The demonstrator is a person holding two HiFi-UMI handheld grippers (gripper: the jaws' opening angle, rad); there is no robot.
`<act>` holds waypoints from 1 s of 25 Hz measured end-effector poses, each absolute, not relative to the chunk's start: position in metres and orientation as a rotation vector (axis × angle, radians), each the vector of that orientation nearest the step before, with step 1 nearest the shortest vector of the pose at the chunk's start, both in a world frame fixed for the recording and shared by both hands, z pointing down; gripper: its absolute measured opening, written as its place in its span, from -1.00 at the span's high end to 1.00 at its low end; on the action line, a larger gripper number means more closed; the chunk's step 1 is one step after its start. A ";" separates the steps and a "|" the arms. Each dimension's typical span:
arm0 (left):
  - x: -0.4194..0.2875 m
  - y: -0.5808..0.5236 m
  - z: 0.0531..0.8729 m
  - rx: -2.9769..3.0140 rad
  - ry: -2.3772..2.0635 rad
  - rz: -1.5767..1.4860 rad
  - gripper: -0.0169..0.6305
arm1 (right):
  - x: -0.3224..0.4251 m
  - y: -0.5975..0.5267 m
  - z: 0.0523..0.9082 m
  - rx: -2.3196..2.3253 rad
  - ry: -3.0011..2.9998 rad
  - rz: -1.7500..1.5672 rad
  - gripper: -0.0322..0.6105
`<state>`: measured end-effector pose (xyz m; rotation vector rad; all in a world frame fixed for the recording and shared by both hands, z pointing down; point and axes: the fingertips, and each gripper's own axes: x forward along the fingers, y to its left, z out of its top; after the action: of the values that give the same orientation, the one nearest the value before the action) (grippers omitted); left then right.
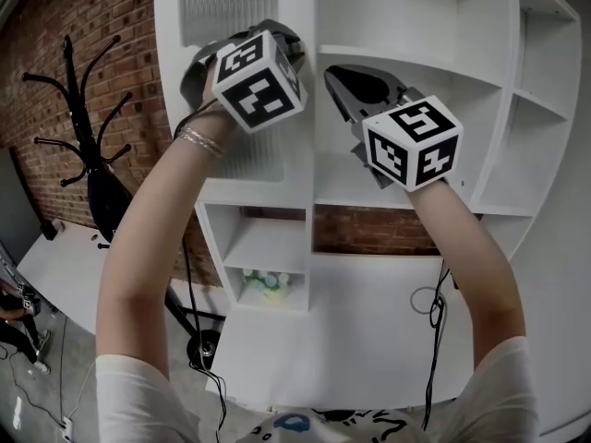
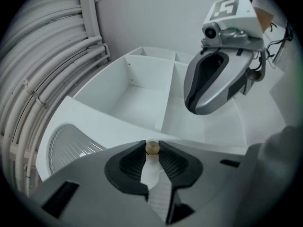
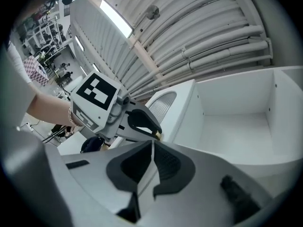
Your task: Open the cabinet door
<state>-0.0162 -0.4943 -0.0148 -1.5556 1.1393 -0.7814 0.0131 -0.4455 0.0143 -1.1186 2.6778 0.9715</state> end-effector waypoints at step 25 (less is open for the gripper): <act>-0.051 -0.394 -0.023 -2.081 1.004 -0.316 0.70 | -0.037 -0.336 0.016 -0.587 2.706 0.973 0.81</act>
<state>-0.0511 -0.3942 -0.0226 -2.0806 1.0040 -0.3156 -0.0367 -0.3356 0.0156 -0.5874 2.7063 0.9727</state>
